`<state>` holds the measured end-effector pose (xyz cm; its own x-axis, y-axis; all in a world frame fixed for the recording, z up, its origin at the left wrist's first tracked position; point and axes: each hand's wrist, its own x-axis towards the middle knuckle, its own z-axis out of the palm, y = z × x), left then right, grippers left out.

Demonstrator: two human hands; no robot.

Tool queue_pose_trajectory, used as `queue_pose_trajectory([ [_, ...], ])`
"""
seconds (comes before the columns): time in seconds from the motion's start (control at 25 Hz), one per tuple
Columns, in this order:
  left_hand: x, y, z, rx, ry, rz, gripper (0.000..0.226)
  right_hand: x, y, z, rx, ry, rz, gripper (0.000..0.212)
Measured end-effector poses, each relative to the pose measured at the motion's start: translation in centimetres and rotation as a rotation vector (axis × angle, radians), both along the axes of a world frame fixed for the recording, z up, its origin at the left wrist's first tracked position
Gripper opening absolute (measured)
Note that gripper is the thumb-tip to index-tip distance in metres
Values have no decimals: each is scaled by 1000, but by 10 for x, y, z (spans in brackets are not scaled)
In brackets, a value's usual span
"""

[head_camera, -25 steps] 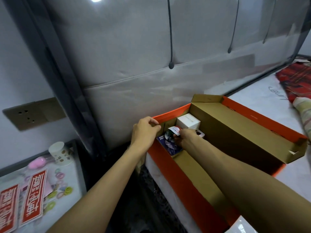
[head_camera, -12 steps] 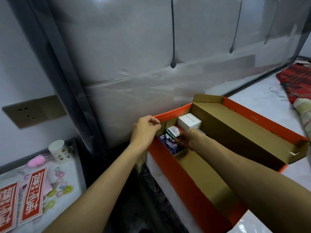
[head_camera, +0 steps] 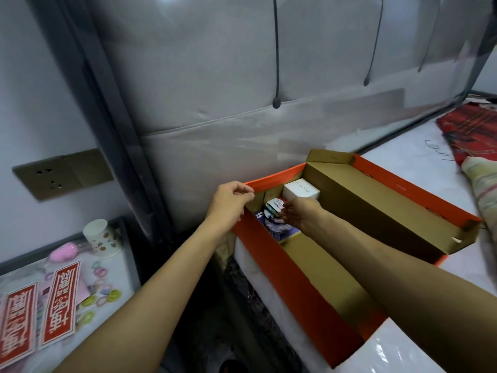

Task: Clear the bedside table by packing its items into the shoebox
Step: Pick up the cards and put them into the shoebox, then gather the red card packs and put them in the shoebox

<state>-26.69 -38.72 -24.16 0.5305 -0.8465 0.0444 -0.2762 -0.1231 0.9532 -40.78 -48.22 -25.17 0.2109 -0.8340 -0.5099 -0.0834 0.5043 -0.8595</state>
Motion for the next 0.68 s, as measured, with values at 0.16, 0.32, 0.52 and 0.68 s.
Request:
queue_pose_trajectory([
  [0.16, 5, 55, 28, -4, 18, 30, 11, 13, 62, 46, -240, 58, 114, 21],
  [0.32, 26, 141, 47, 29, 18, 87, 16, 49, 150, 71, -454, 133, 454, 15],
  [0.52, 82, 277, 42, 89, 7, 248, 18, 114, 261, 49, -434, 186, 807, 20],
  [0.68, 136, 378, 7, 197, -23, 437, 21, 162, 320, -5, -459, 252, 998, 10],
])
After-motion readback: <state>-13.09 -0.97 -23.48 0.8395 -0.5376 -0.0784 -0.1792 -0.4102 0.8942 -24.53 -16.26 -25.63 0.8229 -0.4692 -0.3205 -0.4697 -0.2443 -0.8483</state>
